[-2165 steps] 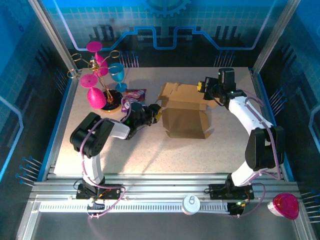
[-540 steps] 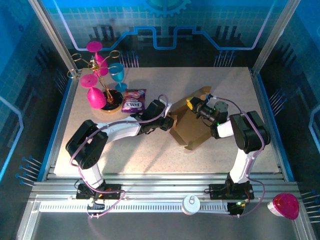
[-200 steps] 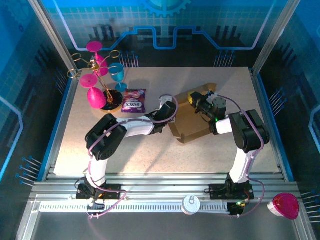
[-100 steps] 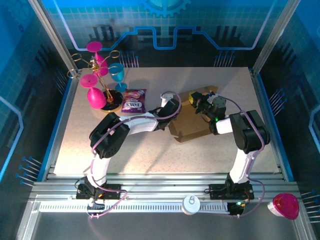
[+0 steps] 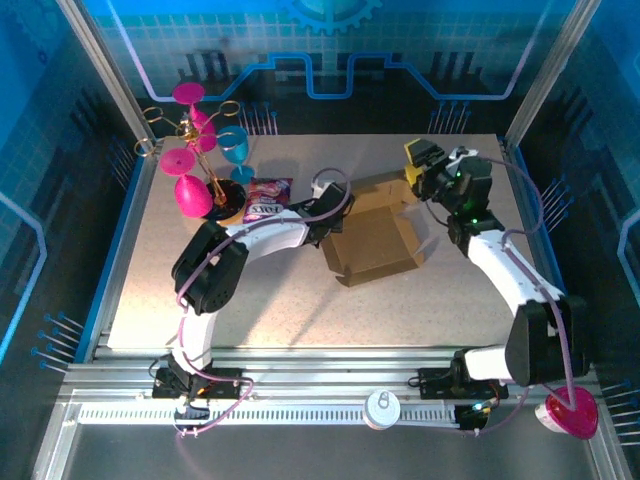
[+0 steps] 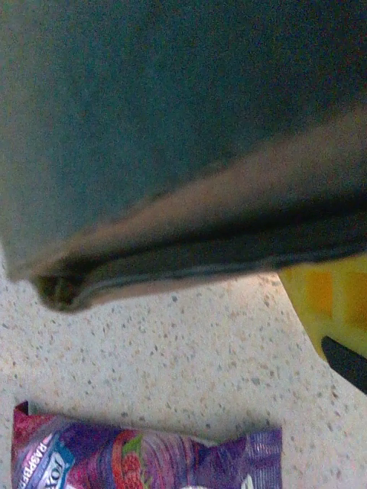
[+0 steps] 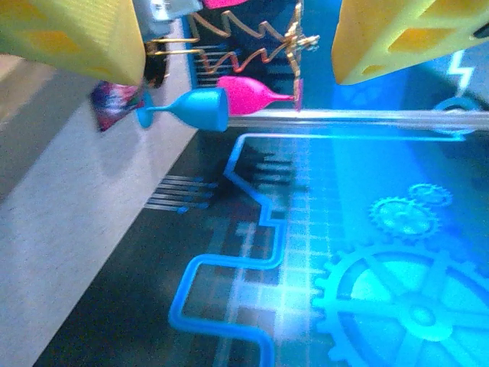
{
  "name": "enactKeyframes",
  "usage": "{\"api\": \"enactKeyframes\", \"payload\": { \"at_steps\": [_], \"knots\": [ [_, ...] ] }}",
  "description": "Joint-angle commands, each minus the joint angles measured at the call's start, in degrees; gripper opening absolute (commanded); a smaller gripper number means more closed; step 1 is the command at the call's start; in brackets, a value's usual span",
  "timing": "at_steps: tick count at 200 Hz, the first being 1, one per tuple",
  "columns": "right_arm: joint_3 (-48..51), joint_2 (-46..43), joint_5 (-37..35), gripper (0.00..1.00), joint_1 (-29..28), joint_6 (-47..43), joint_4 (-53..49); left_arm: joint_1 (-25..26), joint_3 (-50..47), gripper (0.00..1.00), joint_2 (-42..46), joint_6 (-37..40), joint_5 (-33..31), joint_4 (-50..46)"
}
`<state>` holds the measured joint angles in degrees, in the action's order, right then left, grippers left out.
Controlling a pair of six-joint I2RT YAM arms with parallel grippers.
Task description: Fold the paper box
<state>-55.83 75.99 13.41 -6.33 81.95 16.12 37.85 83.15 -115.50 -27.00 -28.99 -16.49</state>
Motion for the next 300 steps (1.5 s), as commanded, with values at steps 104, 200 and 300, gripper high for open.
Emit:
{"api": "enactKeyframes", "payload": {
  "at_steps": [104,200,300],
  "knots": [
    [-8.1,-6.2,-8.4,0.58,4.0,-17.6,-37.9,-5.0,12.7,0.00,7.1,1.7,14.1,-26.4],
    [-27.8,5.6,-6.1,0.40,-1.8,-30.5,-50.5,-6.3,17.3,0.00,9.9,3.9,19.6,-34.3],
    [-37.7,20.1,-2.3,0.45,-3.7,-31.2,-54.5,-6.2,19.4,0.00,8.6,4.9,22.7,-33.8]
  ]
}}
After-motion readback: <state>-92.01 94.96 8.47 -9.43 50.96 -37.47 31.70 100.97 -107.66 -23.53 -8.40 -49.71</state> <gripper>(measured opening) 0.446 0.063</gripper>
